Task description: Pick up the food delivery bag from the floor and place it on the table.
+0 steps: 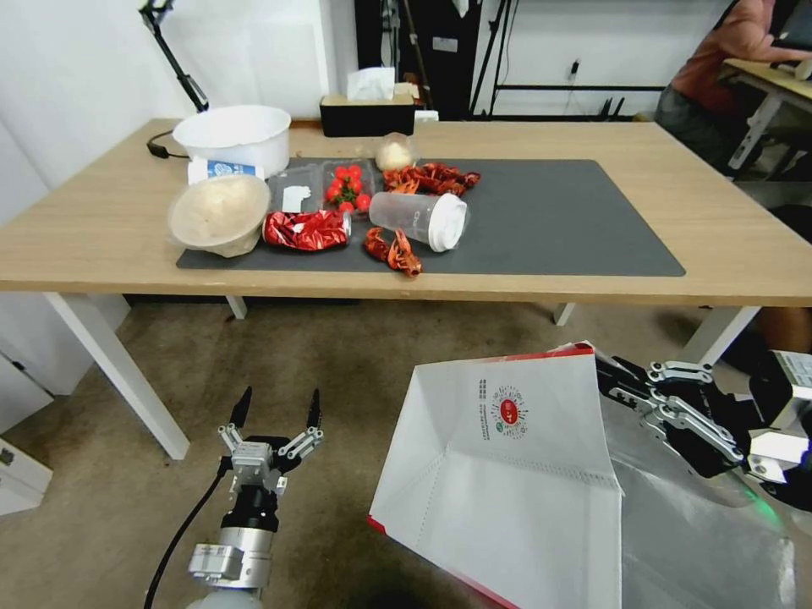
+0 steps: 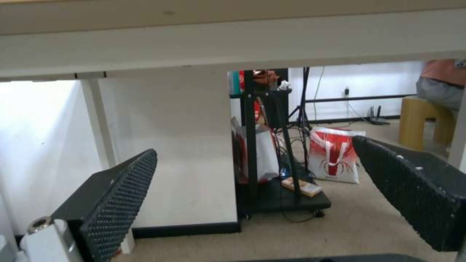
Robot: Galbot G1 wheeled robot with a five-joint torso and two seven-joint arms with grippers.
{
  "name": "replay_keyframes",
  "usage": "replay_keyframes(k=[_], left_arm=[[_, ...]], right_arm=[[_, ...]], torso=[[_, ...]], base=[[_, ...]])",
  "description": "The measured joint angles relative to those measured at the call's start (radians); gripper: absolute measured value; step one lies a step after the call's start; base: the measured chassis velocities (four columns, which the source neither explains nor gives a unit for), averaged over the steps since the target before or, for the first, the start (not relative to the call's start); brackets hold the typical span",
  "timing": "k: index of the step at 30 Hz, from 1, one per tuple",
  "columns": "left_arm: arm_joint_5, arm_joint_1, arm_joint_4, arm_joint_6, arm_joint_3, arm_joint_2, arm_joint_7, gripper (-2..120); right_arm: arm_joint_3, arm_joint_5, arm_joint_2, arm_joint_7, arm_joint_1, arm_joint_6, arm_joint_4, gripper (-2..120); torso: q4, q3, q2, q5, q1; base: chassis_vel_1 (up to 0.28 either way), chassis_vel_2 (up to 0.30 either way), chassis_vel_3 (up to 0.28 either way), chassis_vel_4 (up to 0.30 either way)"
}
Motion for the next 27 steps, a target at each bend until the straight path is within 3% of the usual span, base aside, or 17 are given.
replay_keyframes(k=[27], left_arm=[[0.01, 0.016, -0.005, -0.01, -0.002, -0.003, 0.001, 100]], right_arm=[[0.007, 0.0, 0.019, -0.004, -0.012, 0.002, 0.017, 0]], torso=[[0.0, 0.069, 0.113, 0.0, 0.043]], base=[[0.0, 0.0, 0.0, 0.0]])
